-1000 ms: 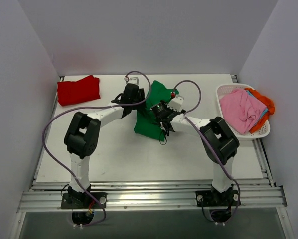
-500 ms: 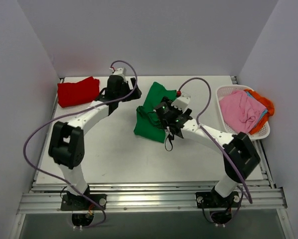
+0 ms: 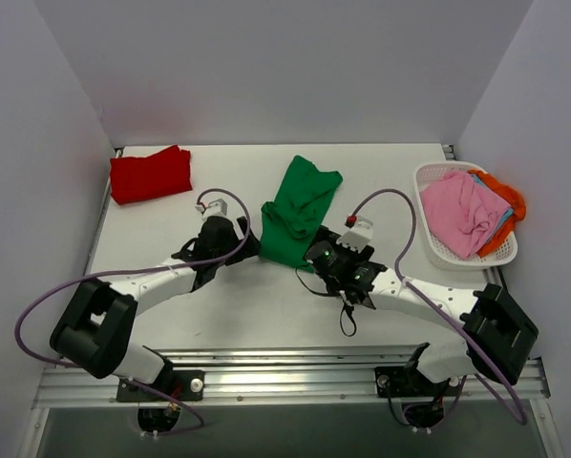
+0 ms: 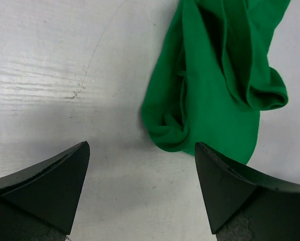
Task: Fold and stack the t-shirts
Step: Fold the tshirt
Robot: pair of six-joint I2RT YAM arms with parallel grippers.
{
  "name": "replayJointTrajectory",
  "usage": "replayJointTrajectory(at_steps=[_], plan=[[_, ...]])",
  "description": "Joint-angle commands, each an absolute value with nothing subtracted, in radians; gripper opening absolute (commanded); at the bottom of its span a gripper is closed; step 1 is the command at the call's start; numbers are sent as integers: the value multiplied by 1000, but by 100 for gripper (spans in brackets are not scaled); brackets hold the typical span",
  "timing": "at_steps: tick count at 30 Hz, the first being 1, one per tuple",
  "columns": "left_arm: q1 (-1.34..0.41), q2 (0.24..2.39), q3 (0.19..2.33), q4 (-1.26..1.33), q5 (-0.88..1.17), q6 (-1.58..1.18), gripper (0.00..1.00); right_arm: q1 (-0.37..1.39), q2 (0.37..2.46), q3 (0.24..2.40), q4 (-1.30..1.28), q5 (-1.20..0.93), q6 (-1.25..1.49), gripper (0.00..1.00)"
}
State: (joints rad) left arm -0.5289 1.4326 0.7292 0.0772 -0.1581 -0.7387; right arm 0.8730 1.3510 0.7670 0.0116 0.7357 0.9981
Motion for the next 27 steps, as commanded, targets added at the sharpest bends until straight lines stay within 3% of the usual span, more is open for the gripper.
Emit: replayJointTrajectory(at_steps=[1,6,21,22,27], plan=[[-552,1477,729,247,-178,-801,94,879,1368,723,154,686,1023,91],[-566,1606,750,328,-161,-821,95,874,1479,718,264,632,999,90],[-566,1718,778,359,-153,-831,100,781,1719,744,445,486,966,87],[-566,1738,772,367,-141,-833,89,775,1729,745,452,471,968,86],[-566,1813,767,405,-118,-851,72,758,1801,750,508,419,966,85]])
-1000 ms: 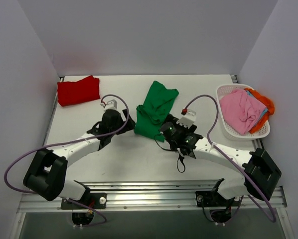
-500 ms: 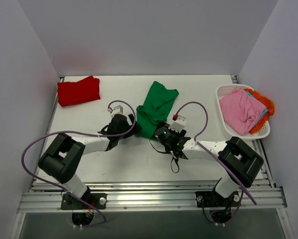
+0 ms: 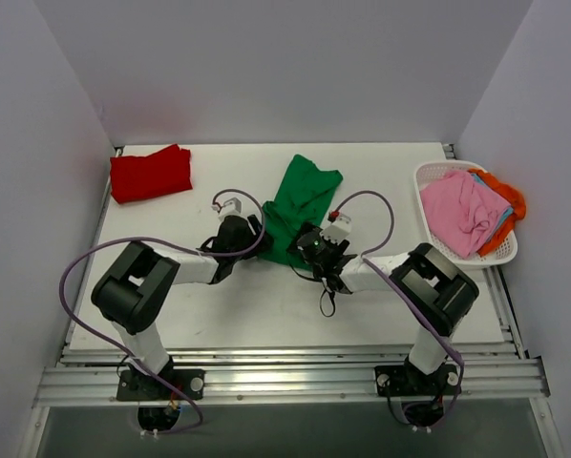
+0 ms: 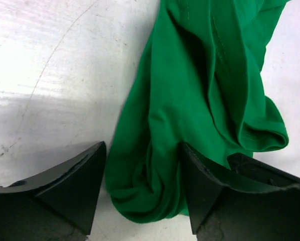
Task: Fold and stack the t-shirts
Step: Fold the tshirt
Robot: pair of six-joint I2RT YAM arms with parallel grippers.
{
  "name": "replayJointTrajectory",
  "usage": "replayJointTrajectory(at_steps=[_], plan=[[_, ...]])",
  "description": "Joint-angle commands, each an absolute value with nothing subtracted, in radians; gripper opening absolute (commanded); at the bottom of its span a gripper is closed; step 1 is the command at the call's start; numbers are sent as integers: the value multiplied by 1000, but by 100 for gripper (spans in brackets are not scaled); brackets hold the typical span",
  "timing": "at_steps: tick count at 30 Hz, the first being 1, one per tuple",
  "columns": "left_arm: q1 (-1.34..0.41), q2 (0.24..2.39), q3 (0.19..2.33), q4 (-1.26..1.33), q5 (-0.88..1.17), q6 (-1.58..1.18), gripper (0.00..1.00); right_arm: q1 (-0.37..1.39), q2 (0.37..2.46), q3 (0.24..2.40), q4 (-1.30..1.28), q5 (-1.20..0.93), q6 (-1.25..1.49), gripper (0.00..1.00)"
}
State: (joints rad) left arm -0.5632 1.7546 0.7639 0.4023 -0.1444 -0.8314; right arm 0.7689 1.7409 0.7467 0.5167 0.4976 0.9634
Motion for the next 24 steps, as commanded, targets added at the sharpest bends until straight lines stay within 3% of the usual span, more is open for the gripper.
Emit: replayJointTrajectory(at_steps=[1,2,5,12,15,17,18,24], plan=[[-566,1831,767,411,-112,-854,68,753,1808,753,509,414,963,84],[-568,1839,762,419,-97,-857,62,752,1822,755,511,405,963,84],[-566,1856,752,437,-65,-870,54,747,1836,758,514,396,960,82],[-577,1870,719,460,-35,-884,42,744,1835,701,531,357,974,68],[-586,1888,712,477,-34,-893,23,762,1798,646,529,354,991,64],[-586,1897,713,477,-34,-899,15,787,1775,623,499,370,1005,64],[-587,1907,713,477,-37,-902,3,796,1747,611,486,382,1017,66],[-592,1942,721,495,-35,-919,2,873,1642,537,390,434,1074,77]])
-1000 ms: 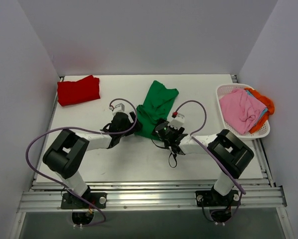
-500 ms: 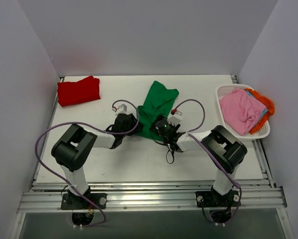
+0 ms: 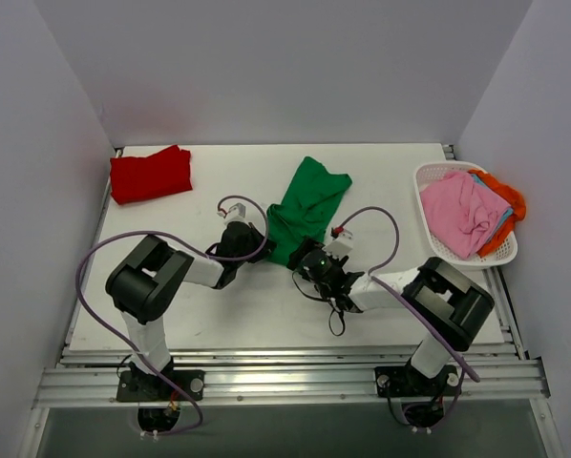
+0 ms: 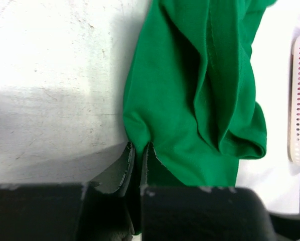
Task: Fold and stack the t-shirts
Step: Fold the tshirt
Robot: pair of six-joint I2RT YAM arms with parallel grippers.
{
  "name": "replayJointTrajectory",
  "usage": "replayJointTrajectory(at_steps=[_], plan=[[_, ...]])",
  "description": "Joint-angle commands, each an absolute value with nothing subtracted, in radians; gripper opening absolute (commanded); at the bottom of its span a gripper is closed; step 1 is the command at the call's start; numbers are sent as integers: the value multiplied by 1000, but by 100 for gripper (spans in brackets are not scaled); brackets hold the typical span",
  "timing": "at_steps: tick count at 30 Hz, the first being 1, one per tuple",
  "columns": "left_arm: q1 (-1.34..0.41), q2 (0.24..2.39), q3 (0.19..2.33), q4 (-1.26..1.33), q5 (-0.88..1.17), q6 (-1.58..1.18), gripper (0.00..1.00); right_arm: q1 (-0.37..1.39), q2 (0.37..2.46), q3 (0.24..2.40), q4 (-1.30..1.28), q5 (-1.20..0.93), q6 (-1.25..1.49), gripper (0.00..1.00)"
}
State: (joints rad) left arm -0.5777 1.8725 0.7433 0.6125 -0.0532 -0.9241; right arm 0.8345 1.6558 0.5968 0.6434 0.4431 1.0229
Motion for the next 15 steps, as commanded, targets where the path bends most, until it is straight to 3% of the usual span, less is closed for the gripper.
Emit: replayJointTrajectory(at_steps=[1,15], plan=[[-595,1944,724,497,-31,-920,2,882,1628,529,374,454,1080,78],[-612,1904,712,471,-54,-925,2,897,1568,440,362,517,1127,72]])
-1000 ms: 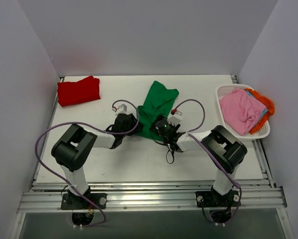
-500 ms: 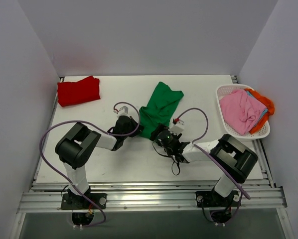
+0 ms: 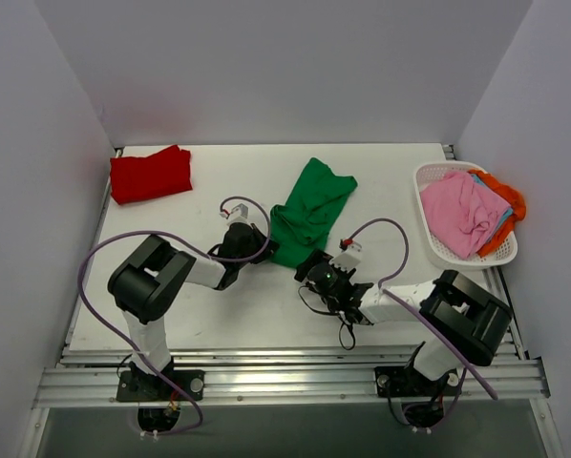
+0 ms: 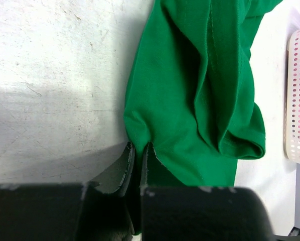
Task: Fold and stack the t-shirts
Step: Fold the tshirt
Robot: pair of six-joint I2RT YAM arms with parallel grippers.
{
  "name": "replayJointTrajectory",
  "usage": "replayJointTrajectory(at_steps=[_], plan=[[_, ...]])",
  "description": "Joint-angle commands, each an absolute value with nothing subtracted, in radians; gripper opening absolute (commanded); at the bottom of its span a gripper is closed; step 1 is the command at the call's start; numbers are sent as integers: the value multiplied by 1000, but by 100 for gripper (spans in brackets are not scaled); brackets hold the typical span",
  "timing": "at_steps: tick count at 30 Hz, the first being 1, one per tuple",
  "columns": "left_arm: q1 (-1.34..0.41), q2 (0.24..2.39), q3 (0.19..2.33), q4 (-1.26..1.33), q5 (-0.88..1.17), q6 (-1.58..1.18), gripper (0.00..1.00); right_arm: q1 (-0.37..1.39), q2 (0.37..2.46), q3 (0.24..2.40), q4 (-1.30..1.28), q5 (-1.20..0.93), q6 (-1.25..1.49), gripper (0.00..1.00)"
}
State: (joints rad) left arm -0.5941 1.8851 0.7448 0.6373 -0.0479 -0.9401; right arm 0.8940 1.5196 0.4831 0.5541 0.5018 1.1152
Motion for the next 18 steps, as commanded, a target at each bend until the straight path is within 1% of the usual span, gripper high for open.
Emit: replayJointTrajectory(at_steps=[1,3,4,5,8,10,13,15,16,18], plan=[[-611,1902,709,469,-54,-925,2,897,1575,442,371,518,1124,70],[-612,1901,709,466,-57,-923,2,896,1600,454,383,526,1118,64],[-614,1899,710,465,-55,-925,2,896,1611,462,387,526,1117,59],[-612,1899,709,463,-58,-925,2,896,1621,469,387,526,1114,45],[-614,1893,713,451,-63,-922,2,896,1657,491,387,529,1112,29],[-614,1891,712,446,-66,-919,2,896,1674,492,393,534,1112,28],[-612,1891,713,446,-69,-919,2,896,1687,494,396,538,1111,23],[-614,1899,713,448,-68,-919,2,896,1690,494,397,538,1109,15],[-614,1901,713,451,-66,-917,2,896,1690,492,396,538,1109,8],[-614,1905,710,460,-60,-919,2,896,1684,492,393,541,1104,0]])
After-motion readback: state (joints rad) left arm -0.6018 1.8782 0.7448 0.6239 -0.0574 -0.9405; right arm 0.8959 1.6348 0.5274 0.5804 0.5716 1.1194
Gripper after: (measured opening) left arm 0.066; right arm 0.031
